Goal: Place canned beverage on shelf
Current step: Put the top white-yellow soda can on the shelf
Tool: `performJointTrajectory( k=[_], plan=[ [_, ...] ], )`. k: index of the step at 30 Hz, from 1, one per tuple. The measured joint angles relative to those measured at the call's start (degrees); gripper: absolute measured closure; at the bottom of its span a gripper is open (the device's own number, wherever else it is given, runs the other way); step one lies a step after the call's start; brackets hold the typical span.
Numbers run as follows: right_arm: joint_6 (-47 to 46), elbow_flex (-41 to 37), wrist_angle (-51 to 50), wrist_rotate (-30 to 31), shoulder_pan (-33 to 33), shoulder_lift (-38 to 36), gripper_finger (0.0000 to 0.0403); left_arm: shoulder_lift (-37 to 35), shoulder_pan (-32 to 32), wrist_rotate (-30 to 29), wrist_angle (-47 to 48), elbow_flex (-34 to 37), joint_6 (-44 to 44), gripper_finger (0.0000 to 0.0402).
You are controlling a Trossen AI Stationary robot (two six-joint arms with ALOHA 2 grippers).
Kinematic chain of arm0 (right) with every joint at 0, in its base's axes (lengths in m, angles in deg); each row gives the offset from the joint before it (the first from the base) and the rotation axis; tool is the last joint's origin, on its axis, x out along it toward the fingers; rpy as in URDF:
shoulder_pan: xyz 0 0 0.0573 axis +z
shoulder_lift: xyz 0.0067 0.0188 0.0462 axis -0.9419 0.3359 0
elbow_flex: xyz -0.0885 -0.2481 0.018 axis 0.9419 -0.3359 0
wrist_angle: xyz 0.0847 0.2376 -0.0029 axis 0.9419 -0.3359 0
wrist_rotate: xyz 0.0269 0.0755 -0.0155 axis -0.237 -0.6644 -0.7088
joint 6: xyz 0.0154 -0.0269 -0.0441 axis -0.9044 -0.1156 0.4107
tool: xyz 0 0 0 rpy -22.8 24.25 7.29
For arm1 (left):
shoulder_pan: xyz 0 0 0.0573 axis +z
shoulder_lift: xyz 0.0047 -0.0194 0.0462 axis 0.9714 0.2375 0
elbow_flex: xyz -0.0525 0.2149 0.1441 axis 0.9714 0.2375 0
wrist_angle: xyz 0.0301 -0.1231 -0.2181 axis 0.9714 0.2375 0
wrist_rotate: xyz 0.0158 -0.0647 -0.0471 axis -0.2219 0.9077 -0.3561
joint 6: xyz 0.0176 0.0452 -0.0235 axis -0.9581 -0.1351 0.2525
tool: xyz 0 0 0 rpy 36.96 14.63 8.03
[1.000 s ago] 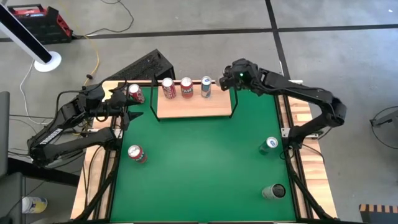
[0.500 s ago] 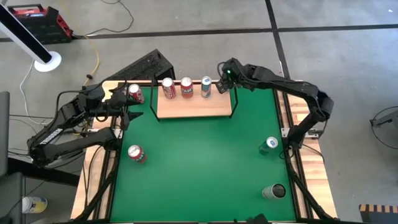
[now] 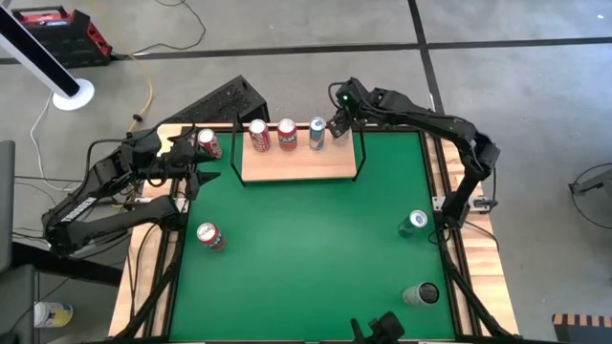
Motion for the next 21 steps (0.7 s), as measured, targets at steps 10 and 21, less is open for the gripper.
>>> performJointTrajectory(
  k=[10, 21],
  plan=[
    [1.31, -0.02, -0.57, -1.31, 0.04, -0.04, 0.0129, -0.02, 0.02, -0.04, 0.02, 0.00, 0.13, 0.0148],
    [2.12, -0.09, -1.28, -1.68, -0.28, -0.07, 0.0129, -0.02, 0.00, -0.07, 0.01, 0.00, 0.12, 0.0148]
  ],
)
